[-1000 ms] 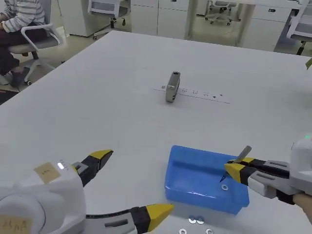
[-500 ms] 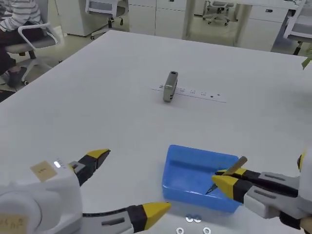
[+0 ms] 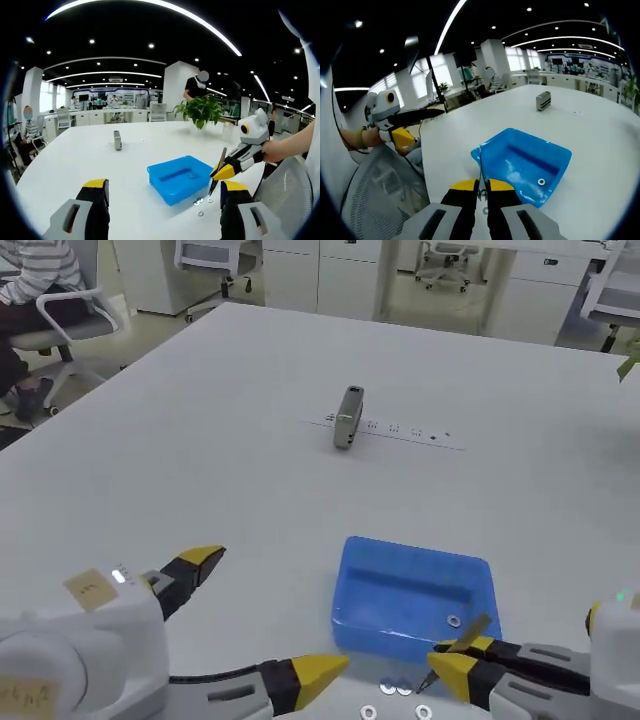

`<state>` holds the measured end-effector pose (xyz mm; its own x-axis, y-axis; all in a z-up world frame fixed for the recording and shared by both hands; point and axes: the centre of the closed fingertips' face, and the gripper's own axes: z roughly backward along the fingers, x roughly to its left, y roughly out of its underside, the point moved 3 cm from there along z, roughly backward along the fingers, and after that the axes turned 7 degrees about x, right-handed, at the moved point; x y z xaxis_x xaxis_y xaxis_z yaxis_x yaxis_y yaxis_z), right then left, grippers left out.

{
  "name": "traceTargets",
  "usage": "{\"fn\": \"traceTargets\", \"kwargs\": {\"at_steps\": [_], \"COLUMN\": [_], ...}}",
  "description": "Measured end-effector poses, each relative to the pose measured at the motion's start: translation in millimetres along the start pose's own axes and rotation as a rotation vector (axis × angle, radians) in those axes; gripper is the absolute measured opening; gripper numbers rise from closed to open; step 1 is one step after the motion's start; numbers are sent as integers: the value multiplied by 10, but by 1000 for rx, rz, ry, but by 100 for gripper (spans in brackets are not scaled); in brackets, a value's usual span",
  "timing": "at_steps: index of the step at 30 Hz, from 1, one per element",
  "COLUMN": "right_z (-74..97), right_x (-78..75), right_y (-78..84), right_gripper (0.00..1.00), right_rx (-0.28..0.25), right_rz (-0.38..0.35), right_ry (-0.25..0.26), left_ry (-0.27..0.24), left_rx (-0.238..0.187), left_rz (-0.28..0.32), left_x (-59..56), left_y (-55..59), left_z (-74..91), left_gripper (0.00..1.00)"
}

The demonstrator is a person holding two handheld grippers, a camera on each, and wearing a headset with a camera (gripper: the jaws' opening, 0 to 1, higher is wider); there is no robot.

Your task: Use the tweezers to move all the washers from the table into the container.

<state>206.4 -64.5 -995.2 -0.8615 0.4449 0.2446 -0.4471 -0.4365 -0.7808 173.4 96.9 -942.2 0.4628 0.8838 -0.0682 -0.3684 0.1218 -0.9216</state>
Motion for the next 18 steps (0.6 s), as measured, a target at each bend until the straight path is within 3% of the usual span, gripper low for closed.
{"fn": "traceTargets", "kwargs": {"at_steps": [8,18], "right_z": [-69,-86], "right_x": [-16,0], "right_y": [160,215], "right_gripper": [4,4], "right_rx": [39,44], "right_rz": [-20,-30], "right_ry": [2,1], "left_ry": [0,3], "left_rx": [1,6], "left_rz": [4,0], "left_x": [3,2], "left_y": [3,11], "left_z": [0,-2], "left_gripper": [94,94]}}
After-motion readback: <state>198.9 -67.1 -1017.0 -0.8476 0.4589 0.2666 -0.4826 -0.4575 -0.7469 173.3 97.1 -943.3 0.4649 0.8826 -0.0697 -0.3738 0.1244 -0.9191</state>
